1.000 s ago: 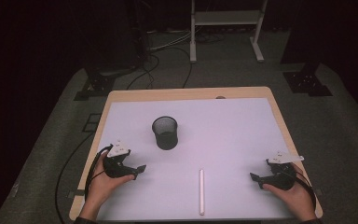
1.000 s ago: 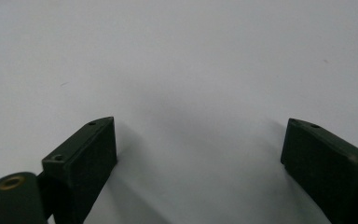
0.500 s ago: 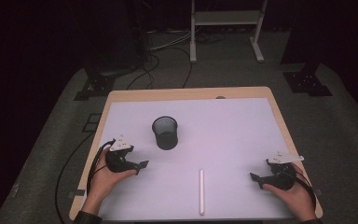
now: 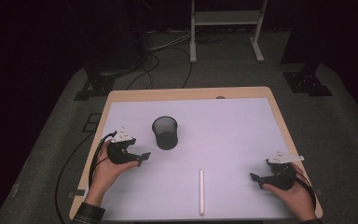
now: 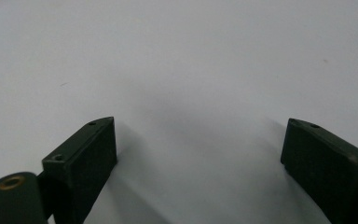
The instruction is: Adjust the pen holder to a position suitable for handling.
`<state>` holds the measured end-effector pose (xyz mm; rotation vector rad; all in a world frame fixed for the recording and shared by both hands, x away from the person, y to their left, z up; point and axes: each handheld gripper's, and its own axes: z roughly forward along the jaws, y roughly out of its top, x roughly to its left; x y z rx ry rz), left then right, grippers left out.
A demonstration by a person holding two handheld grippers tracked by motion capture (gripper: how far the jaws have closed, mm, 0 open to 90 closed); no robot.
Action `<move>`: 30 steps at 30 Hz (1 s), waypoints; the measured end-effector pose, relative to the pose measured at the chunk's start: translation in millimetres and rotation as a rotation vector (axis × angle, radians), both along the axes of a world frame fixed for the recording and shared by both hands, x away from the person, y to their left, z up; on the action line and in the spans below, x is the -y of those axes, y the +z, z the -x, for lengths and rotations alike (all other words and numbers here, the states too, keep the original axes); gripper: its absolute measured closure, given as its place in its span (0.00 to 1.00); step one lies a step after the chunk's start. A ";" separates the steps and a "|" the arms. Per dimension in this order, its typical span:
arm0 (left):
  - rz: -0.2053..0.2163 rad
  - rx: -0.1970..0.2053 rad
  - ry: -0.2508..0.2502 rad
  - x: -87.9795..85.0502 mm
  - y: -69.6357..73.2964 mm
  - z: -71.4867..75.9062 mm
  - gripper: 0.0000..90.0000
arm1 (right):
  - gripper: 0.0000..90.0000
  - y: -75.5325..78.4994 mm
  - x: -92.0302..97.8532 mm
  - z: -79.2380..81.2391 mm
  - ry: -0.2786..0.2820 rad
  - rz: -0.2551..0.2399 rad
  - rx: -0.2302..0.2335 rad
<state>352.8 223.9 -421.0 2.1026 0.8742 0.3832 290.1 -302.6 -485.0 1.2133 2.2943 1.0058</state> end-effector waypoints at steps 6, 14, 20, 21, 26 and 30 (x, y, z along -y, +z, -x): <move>-0.010 0.000 -0.009 3.2 6.8 -5.8 0.15 | 0.10 0.0 0.0 0.1 0.000 0.001 0.000; 0.008 -0.013 -0.004 5.6 14.3 -15.6 0.16 | 0.10 0.0 0.0 0.1 0.001 0.002 0.000; 0.023 -0.002 -0.002 7.9 20.3 -20.3 0.18 | 0.10 -0.1 0.0 0.1 0.000 0.001 0.000; 0.017 -0.002 -0.006 8.9 22.2 -22.0 0.18 | 0.10 -0.1 -0.1 0.1 0.000 0.001 0.000; 0.019 0.003 -0.004 12.0 27.9 -26.3 0.18 | 0.10 -0.1 -0.1 0.1 0.000 0.001 0.000; 0.019 0.003 0.001 14.8 32.6 -30.5 0.19 | 0.10 -0.1 -0.1 0.2 0.000 0.001 0.000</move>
